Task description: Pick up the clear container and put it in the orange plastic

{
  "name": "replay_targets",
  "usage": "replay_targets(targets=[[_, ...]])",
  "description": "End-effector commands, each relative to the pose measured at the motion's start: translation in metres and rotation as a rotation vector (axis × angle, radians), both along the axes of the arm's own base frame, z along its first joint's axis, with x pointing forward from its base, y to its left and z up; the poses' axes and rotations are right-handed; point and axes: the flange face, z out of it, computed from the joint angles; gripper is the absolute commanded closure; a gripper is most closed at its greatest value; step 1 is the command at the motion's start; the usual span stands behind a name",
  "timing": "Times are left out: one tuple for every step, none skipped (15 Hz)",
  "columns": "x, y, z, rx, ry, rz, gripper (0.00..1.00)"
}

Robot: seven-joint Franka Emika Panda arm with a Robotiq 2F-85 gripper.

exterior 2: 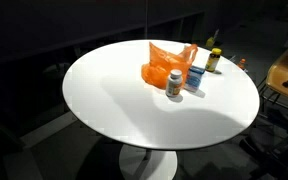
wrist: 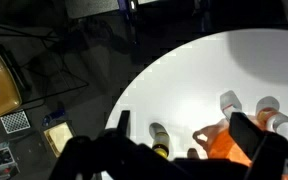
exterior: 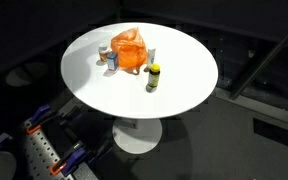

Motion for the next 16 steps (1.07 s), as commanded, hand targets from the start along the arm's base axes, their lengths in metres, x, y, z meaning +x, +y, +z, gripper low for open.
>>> replay_targets(targets=[[0.0,0.0,0.001,0.0,0.0,0.0,0.0],[0.0,0.0,0.001,0.0,-0.001,0.0,0.0],[0.0,0.0,0.002,0.0,-0.001,0.0,0.0],[0.0,0.0,0.002,0.0,-0.002,0.0,0.0],[0.0,0.004,0.002,-0.001,-0.003,-0.003,0.0],[0.001,0.009,0.002,-0.003,-0.003,0.012,0.0],[0.002,0.013,0.002,-0.001,-0.003,0.024,0.0],[0.005,0.019,0.002,-0.004,-0.007,0.041,0.0],[0.008,0.025,0.001,-0.004,-0.007,0.062,0.0],[0.011,0.032,0.0,-0.003,-0.011,0.083,0.0],[0.014,0.038,-0.002,-0.003,-0.013,0.103,0.0],[0.018,0.046,-0.005,-0.008,-0.019,0.132,0.0],[0.023,0.052,-0.009,-0.006,-0.023,0.159,0.0],[0.028,0.057,-0.013,-0.009,-0.033,0.187,0.0],[0.034,0.062,-0.02,-0.002,-0.038,0.216,0.0],[0.04,0.065,-0.027,0.003,-0.05,0.242,0.0]])
